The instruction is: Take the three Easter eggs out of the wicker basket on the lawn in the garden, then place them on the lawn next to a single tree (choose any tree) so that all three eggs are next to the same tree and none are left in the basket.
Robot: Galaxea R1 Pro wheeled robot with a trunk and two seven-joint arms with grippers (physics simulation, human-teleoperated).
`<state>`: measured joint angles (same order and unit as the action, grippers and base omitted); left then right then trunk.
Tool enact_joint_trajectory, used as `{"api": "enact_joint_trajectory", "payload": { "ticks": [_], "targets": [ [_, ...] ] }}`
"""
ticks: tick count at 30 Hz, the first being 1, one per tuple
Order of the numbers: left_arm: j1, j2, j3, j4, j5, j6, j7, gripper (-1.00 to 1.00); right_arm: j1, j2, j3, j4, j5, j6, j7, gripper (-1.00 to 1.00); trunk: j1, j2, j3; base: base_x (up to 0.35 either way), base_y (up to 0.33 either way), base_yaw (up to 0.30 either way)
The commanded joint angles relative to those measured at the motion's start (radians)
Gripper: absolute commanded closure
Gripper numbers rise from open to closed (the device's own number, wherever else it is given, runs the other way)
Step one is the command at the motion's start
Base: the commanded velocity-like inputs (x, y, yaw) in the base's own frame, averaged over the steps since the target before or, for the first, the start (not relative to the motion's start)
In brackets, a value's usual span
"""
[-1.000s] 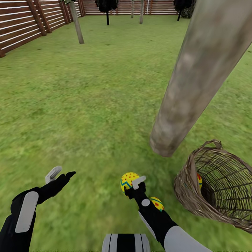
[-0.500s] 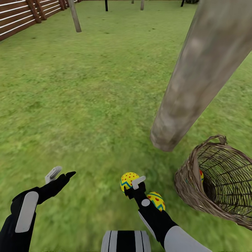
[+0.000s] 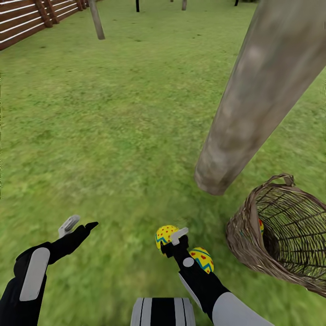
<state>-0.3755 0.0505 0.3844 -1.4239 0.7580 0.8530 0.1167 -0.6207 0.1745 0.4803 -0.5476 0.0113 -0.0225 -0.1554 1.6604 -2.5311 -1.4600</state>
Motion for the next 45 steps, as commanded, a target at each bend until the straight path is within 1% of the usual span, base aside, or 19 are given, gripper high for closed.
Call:
{"api": "enact_joint_trajectory", "payload": {
  "ticks": [1,15,17,18,20,22,23,24,25,26,27,33,39,45],
  "targets": [
    [0.0,0.0,0.001,-0.001,0.01,0.004,0.009,-1.0,-0.001,0.0,0.004,0.002,0.001,-0.002,-0.007,-1.0,-0.001,0.0,0.003,0.0,0.0,0.0],
    [0.0,0.0,0.001,0.0,0.01,0.004,0.01,-1.0,-0.001,0.0,0.005,-0.005,0.003,0.0,-0.008,-1.0,-0.007,0.003,0.058,0.0,0.0,0.0],
    [0.0,0.0,0.001,0.0,0.01,0.004,0.01,-1.0,-0.001,0.0,0.005,-0.031,0.001,0.005,-0.009,-1.0,-0.008,0.004,0.065,0.0,0.0,0.0],
    [0.0,0.0,-0.001,0.002,0.01,0.004,0.011,-1.0,0.0,0.0,0.004,-0.067,-0.001,0.024,-0.01,-1.0,-0.008,0.004,0.069,0.0,0.0,0.0],
    [0.0,0.0,-0.011,0.004,0.009,0.003,0.011,-1.0,0.001,0.0,0.003,-0.099,-0.002,0.071,-0.008,-1.0,-0.009,0.004,0.077,0.0,0.0,0.0],
    [-0.001,0.0,-0.031,0.005,0.005,0.001,0.012,-1.0,0.002,0.0,0.002,-0.147,-0.006,0.145,-0.006,-1.0,-0.01,0.005,0.085,0.0,0.0,0.0],
    [0.0,0.0,-0.034,0.005,0.004,0.0,0.013,-1.0,0.002,0.0,0.002,-0.162,-0.014,0.174,-0.006,-1.0,-0.01,0.005,0.088,0.0,0.0,0.0],
    [0.0,0.0,-0.037,0.005,0.004,-0.001,0.014,-1.0,0.002,0.0,0.001,-0.184,-0.043,0.211,-0.006,-1.0,-0.011,0.005,0.092,0.0,0.0,0.0],
    [0.0,0.0,-0.038,0.005,0.004,-0.004,0.015,-1.0,0.002,0.0,0.0,-0.213,-0.103,0.245,-0.006,-1.0,-0.011,0.006,0.096,0.0,0.0,0.0],
    [0.0,0.0,-0.039,0.005,0.004,-0.003,0.014,-1.0,0.002,0.0,-0.001,-0.221,-0.122,0.253,-0.006,-1.0,-0.012,0.006,0.1,0.0,0.0,0.0],
    [0.0,0.0,-0.039,0.006,0.004,-0.003,0.014,-1.0,0.002,0.0,-0.001,-0.226,-0.131,0.257,-0.006,-1.0,-0.012,0.006,0.104,-0.031,0.0,0.0],
    [0.0,0.0,-0.039,0.005,0.003,-0.006,0.015,-1.0,0.003,0.0,-0.002,-0.243,-0.143,0.262,-0.006,-1.0,-0.015,0.007,0.127,-0.234,0.0,0.0],
    [0.0,0.0,-0.039,0.006,0.003,-0.005,0.014,-1.0,0.004,0.0,0.0,-0.257,-0.143,0.261,-0.006,-1.0,-0.018,0.009,0.151,-0.336,0.0,-0.008],
    [0.0,0.0,-0.039,0.006,0.004,-0.004,0.017,-1.0,0.004,0.0,0.0,-0.258,-0.143,0.26,-0.005,-1.0,-0.02,0.01,0.18,-0.309,-0.021,-0.135]
  ]
}}
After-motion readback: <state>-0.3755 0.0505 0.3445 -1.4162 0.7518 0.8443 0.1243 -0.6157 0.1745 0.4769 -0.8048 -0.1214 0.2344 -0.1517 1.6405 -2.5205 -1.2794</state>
